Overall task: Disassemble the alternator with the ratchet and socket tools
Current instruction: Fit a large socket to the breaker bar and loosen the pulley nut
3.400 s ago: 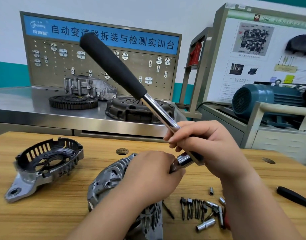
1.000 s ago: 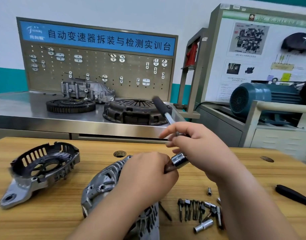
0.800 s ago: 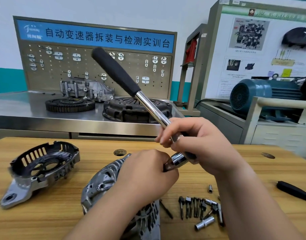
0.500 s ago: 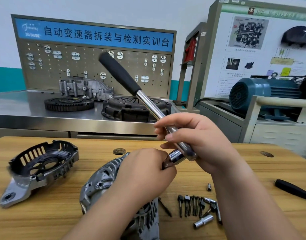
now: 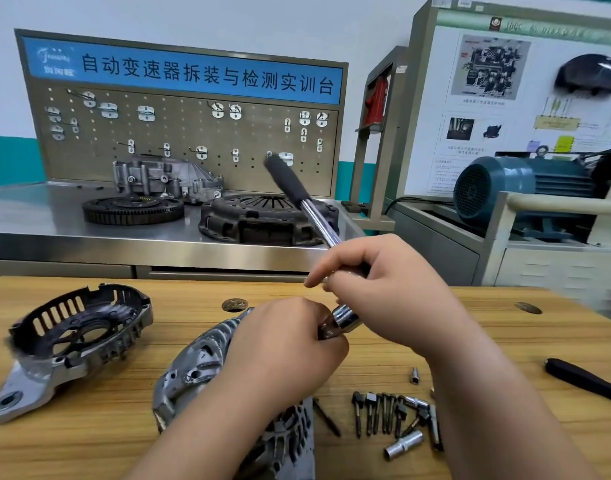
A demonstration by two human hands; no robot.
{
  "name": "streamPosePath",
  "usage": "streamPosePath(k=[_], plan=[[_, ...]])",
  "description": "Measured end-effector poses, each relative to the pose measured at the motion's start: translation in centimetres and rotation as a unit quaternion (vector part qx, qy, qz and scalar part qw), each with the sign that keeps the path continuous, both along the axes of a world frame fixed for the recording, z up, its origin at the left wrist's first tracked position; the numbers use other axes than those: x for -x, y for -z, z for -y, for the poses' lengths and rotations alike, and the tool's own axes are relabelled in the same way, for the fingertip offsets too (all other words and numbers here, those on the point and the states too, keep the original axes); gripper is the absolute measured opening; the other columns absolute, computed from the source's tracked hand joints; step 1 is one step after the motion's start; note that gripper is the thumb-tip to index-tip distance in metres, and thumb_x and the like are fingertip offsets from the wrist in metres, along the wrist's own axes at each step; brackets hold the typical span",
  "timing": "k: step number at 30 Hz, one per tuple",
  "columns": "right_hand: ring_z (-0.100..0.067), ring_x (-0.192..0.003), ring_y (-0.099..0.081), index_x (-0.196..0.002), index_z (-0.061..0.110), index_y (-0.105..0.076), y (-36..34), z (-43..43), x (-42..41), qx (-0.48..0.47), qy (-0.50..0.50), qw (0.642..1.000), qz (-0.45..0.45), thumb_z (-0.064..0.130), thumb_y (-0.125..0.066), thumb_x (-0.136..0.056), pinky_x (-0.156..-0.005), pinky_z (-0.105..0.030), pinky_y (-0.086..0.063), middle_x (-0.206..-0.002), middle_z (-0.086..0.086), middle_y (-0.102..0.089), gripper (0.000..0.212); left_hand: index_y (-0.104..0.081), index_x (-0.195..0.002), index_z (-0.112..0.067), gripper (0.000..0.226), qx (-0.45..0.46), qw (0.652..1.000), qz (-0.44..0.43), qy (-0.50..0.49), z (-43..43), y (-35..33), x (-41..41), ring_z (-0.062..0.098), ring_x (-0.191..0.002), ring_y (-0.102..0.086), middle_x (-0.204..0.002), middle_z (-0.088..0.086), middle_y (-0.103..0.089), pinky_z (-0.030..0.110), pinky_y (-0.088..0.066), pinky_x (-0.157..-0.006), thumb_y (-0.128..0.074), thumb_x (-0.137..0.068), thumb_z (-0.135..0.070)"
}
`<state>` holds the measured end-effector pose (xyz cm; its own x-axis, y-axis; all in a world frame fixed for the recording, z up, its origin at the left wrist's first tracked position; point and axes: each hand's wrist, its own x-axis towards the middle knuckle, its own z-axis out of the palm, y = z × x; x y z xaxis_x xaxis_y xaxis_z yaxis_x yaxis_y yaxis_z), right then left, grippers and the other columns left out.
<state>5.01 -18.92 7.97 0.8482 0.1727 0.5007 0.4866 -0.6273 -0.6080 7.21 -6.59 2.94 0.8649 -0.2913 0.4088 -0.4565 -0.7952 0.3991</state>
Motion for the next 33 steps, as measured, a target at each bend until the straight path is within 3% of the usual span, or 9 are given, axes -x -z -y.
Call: streamPosePath(k=[2,5,8,11,14,17,21,28,33], plan=[[-0.013,-0.066,-0.064,-0.067,0.032,-0.074,-0.3,0.2,0.0,-0.033,-0.068,0.997,0.011,0.008,-0.054,-0.074,-0.058,-0.022,-0.052,-0.070,0.018,-0.067,0.032,-0.048,-0.048,-0.037,0.033,0.001,1.000,-0.009,0.003,-0.1,0.0,0.0,0.013,-0.047,-0.038,-0.043,-0.003,-0.038,0.027,-0.023,-0.045,-0.055,-0.080,-0.037],[0.002,-0.063,-0.060,-0.073,0.026,-0.076,-0.5,0.7,0.0,-0.055,-0.164,0.985,0.005,-0.013,-0.055,-0.076,-0.056,-0.008,-0.043,-0.071,0.019,-0.067,0.044,-0.046,-0.049,-0.026,0.038,-0.006,1.000,0.000,-0.006,-0.1,0.2,-0.2,0.009,-0.049,-0.042,-0.045,-0.004,-0.042,0.027,-0.023,-0.045,-0.056,-0.081,-0.043],[0.002,-0.070,-0.065,-0.085,0.026,-0.079,-0.6,1.1,-0.1,-0.075,-0.201,0.976,-0.027,-0.010,-0.058,-0.078,-0.058,-0.011,-0.048,-0.080,0.010,-0.072,0.042,-0.042,-0.051,-0.023,0.041,-0.011,1.000,0.010,-0.005,0.0,0.2,0.0,0.008,-0.052,-0.043,-0.049,-0.004,-0.044,0.027,-0.024,-0.045,-0.055,-0.084,-0.045],[-0.014,-0.087,-0.069,-0.089,0.034,-0.077,-0.3,1.0,-0.3,-0.099,-0.140,0.984,-0.041,0.005,-0.060,-0.081,-0.075,-0.030,-0.058,-0.091,0.001,-0.073,0.035,-0.037,-0.053,-0.021,0.044,-0.015,1.000,0.016,0.000,0.1,0.2,0.1,0.012,-0.053,-0.041,-0.051,-0.004,-0.042,0.027,-0.025,-0.046,-0.053,-0.087,-0.044],[-0.016,-0.078,-0.070,-0.085,0.038,-0.075,0.1,0.2,-0.3,-0.095,-0.023,0.995,-0.038,0.008,-0.054,-0.090,-0.067,-0.034,-0.058,-0.084,0.004,-0.071,0.037,-0.034,-0.052,-0.020,0.045,-0.015,1.000,0.016,-0.003,0.2,0.2,0.2,0.013,-0.052,-0.037,-0.051,-0.004,-0.039,0.027,-0.026,-0.046,-0.051,-0.088,-0.042],[-0.014,-0.071,-0.068,-0.079,0.042,-0.066,0.2,-0.2,-0.3,-0.019,0.093,0.994,-0.046,0.019,-0.048,-0.091,-0.064,-0.034,-0.056,-0.072,0.007,-0.067,0.032,-0.032,-0.051,-0.021,0.046,-0.016,1.000,0.022,0.001,0.3,0.2,0.3,0.012,-0.049,-0.035,-0.049,-0.005,-0.038,0.027,-0.023,-0.045,-0.050,-0.089,-0.039],[-0.017,-0.069,-0.063,-0.079,0.029,-0.066,-0.1,0.5,-0.6,0.025,0.137,0.984,-0.108,0.020,-0.047,-0.090,-0.060,-0.033,-0.053,-0.072,0.002,-0.067,0.024,-0.038,-0.054,-0.021,0.041,-0.022,0.999,0.032,0.010,0.3,0.3,0.3,0.014,-0.055,-0.044,-0.053,-0.005,-0.046,0.027,-0.028,-0.046,-0.050,-0.089,-0.039],[-0.017,-0.062,-0.059,-0.076,0.042,-0.072,-0.1,1.2,-0.4,-0.041,-0.012,0.996,-0.072,0.017,-0.060,-0.081,-0.045,-0.021,-0.038,-0.078,0.002,-0.071,0.029,-0.039,-0.053,-0.022,0.042,-0.021,0.999,0.027,0.011,0.0,0.3,0.0,0.014,-0.056,-0.044,-0.052,-0.005,-0.045,0.026,-0.027,-0.046,-0.053,-0.087,-0.041],[-0.053,-0.066,-0.046,-0.067,0.024,-0.078,-0.2,1.3,-0.5,-0.146,-0.171,0.972,-0.067,-0.004,-0.056,-0.070,-0.049,-0.035,-0.034,-0.084,-0.005,-0.070,0.035,-0.040,-0.054,-0.023,0.042,-0.024,0.999,0.024,0.016,-0.1,0.4,-0.1,0.017,-0.062,-0.048,-0.055,-0.005,-0.048,0.027,-0.030,-0.049,-0.052,-0.086,-0.047]])
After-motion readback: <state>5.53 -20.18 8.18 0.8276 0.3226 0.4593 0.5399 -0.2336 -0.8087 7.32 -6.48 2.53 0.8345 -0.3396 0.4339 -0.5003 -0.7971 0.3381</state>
